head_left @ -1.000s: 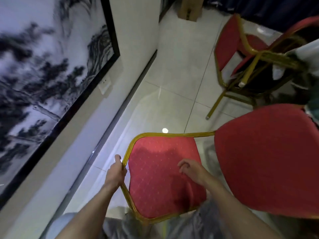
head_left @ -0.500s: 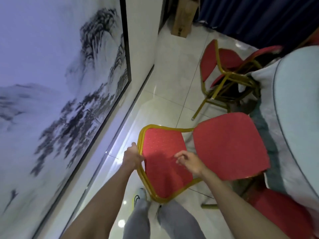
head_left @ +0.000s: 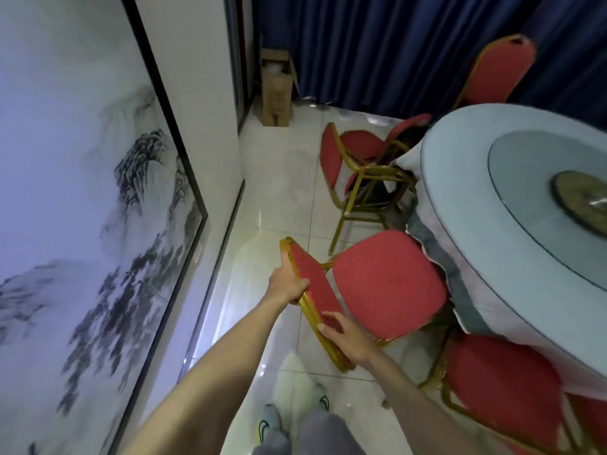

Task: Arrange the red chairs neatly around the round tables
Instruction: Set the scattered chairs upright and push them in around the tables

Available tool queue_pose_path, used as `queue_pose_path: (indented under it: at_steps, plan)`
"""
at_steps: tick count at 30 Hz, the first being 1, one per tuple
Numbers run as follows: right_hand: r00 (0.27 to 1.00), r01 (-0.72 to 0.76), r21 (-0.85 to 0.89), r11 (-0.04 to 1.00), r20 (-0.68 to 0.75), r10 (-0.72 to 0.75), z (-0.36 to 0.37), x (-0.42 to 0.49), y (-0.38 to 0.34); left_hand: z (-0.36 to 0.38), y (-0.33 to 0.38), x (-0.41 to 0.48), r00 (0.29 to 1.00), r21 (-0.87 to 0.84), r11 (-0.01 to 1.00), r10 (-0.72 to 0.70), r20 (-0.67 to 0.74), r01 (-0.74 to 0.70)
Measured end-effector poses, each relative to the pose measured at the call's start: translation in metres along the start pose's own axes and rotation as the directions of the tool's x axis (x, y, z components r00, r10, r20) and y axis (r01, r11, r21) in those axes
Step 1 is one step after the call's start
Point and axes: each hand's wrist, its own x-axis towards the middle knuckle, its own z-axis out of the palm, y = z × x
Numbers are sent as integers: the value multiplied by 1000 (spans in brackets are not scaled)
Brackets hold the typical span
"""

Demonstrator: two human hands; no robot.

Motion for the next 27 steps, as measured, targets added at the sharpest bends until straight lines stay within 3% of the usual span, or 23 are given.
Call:
queue_pose_path:
  at_steps: [6,11,17,21,24,27]
  plan:
    - [986,-10,118,993,-164,29,-52,6,5,42,49,31,997,-83,996,-15,80,22]
    - [939,51,253,966,-341,40,-103,33,3,67,91,66,968,90,992,66,242,-90]
    - [847,60,241,969,-526,79,-179,85,0,106,163,99,924,282,935,102,369,-216]
    - [904,-12,125,992,-424,65,-208,111,23,130,180,108,957,318,935,63,285,-156]
    - [945,0,88,996,-326,29,-223,119,22,118,181,122,902,242,958,37,430,-155]
    - [941,24,77,997,-338,3,-242,136,5,93,181,139,835,230,948,62,547,-221]
